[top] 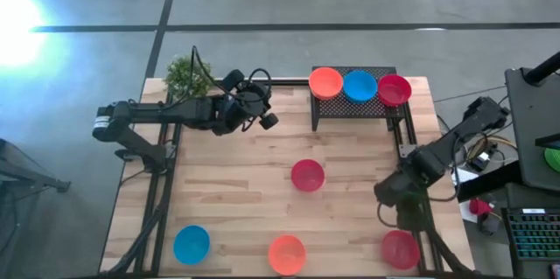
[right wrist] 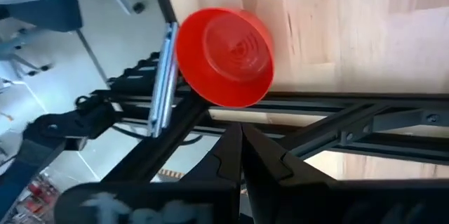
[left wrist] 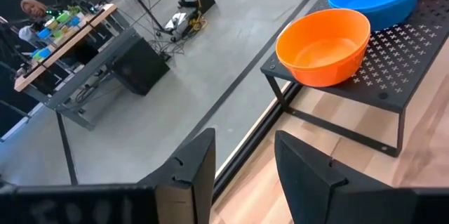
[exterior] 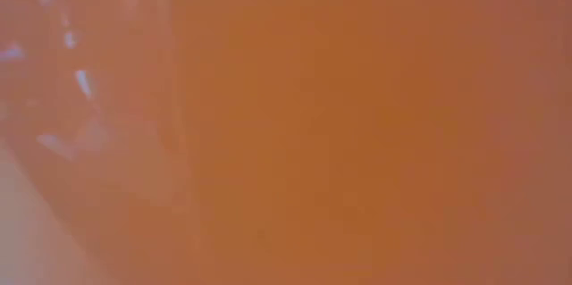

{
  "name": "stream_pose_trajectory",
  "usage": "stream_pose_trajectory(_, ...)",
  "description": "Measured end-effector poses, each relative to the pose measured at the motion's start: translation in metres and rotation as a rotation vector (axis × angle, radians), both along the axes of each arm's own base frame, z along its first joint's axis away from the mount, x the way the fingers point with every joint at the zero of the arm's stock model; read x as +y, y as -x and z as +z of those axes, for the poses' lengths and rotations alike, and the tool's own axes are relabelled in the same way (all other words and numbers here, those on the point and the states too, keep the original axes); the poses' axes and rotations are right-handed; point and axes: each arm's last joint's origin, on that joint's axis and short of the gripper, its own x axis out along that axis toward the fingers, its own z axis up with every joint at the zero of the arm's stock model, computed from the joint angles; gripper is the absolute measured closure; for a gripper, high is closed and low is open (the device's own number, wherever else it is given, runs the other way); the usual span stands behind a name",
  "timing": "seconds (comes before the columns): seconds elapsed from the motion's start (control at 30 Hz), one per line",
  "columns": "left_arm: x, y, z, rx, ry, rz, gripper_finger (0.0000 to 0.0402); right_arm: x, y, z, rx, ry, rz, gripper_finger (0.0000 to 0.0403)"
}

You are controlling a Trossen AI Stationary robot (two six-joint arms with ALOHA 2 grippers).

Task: Pick & Place Mini bowls
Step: Stack the right red bowl on top of the red bowl on the shelf

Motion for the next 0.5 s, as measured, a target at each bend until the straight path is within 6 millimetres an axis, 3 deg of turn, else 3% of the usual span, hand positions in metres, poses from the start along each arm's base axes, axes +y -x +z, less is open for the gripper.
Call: stream_pose_trajectory(0.5,0.000,0.000,0.000,0.000,0.000,-0.001,0.0259,0.014,-0.019,-0.041,0.076,0.058,0.184,0.0394)
